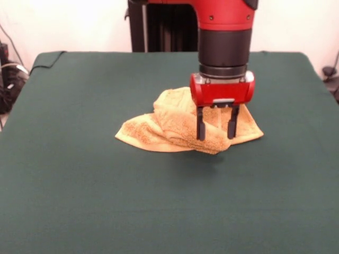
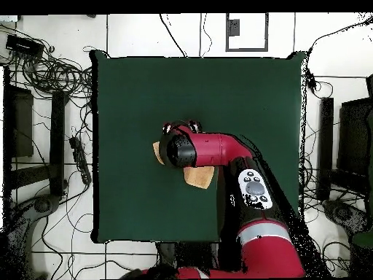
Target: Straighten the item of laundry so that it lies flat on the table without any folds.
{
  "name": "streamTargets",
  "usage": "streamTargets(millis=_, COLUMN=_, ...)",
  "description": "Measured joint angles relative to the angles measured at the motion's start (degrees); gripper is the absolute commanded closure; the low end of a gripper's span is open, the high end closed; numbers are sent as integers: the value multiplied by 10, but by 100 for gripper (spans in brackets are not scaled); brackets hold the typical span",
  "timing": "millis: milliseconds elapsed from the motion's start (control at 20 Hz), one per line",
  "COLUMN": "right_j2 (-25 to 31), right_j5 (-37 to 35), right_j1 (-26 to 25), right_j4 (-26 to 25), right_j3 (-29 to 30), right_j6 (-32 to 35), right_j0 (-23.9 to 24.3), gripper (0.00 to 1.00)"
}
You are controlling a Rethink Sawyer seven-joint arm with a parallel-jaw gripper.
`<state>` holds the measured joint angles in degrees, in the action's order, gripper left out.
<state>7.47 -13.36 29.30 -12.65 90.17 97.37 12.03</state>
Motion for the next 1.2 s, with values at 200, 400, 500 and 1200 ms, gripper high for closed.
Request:
streamTargets(millis=200, right_j2=0, right_j5=0, right_j1=-13, right_j4=0, right_j3=-5, right_j6=0, right_j0=3, gripper=0)
streamTargets(millis=400, right_j2=0, right_j5=0, right_j1=-24, right_j4=0, right_j3=-8, right_j6=0, right_j0=3, gripper=0)
streamTargets(millis=500, right_j2=0, right_j5=0, right_j1=-32, right_j4=0, right_j3=-10, right_j6=0, right_j0=3, gripper=0)
streamTargets(millis=1200, right_j2=0, right_j5=1, right_j1=-62, right_j4=0, right_j3=-23, right_j6=0, right_j0=3, gripper=0)
